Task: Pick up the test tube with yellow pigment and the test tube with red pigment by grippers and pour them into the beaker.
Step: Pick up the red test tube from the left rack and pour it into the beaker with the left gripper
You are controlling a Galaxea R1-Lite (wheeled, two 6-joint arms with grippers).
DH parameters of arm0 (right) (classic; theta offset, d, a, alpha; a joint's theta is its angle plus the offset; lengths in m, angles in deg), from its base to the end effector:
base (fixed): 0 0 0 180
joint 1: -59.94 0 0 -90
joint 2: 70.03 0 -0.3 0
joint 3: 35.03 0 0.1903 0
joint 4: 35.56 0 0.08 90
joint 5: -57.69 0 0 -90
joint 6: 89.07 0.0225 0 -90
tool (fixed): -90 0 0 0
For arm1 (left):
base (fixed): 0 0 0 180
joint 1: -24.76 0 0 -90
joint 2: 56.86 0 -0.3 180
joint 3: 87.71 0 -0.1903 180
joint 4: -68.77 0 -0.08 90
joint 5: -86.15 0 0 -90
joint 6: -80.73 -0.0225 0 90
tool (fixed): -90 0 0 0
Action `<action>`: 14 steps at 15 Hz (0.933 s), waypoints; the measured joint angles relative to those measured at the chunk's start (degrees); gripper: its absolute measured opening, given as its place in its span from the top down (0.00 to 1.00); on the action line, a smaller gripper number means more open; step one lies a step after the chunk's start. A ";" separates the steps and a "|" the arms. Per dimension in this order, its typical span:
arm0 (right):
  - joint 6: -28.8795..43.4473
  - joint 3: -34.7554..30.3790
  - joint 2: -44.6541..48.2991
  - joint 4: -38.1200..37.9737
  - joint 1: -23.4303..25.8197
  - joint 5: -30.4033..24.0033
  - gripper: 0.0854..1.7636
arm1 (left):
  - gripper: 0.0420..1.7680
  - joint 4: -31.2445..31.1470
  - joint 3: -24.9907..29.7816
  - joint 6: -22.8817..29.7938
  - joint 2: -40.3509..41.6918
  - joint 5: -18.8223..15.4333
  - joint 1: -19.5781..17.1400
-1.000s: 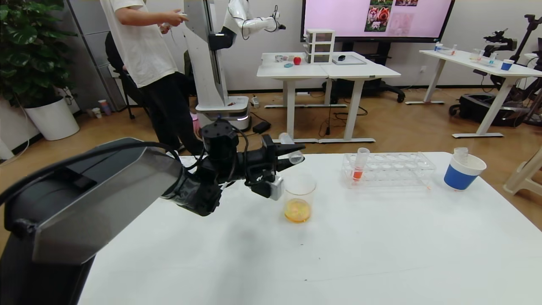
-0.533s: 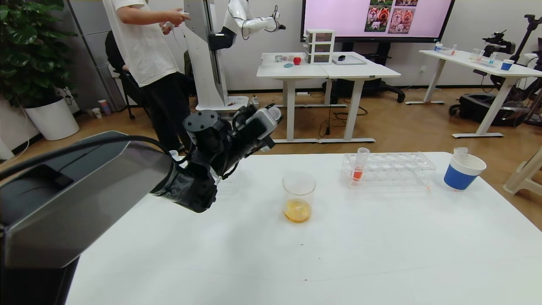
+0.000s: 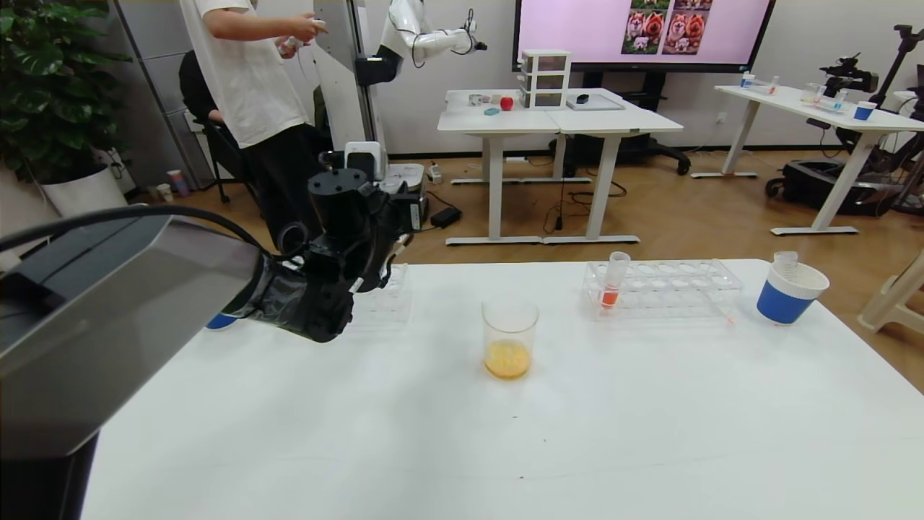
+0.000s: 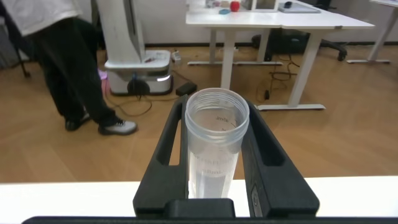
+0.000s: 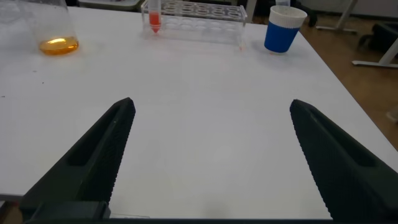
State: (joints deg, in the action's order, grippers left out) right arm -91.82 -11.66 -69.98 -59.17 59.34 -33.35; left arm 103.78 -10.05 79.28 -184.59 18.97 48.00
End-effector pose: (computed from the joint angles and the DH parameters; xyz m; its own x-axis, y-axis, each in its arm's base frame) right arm -0.0229 0.0002 0.0750 0.9996 0.0286 -0.0033 -0.0287 0.9984 -0.0479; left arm 0.4214 -0.1714 0.1725 0.9881 -0.0022 0.1540 0.0085 0.9992 -0.0398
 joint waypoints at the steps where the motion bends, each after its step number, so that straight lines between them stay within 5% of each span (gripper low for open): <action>1: -0.02 0.00 0.00 -0.02 0.00 0.02 0.02 | 0.73 -1.49 -0.07 2.30 0.61 0.99 -0.55; 6: -0.02 0.00 0.00 -0.02 0.02 0.00 0.02 | 0.73 -2.16 6.97 3.16 6.21 -3.17 -7.89; 14: 0.00 0.00 0.00 -0.02 0.00 0.02 0.02 | 0.73 -4.83 13.87 3.56 13.68 -18.91 -34.95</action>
State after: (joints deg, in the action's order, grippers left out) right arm -91.82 -11.66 -69.98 -59.19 59.34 -33.33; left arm 98.96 3.82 82.84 -170.92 0.06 13.05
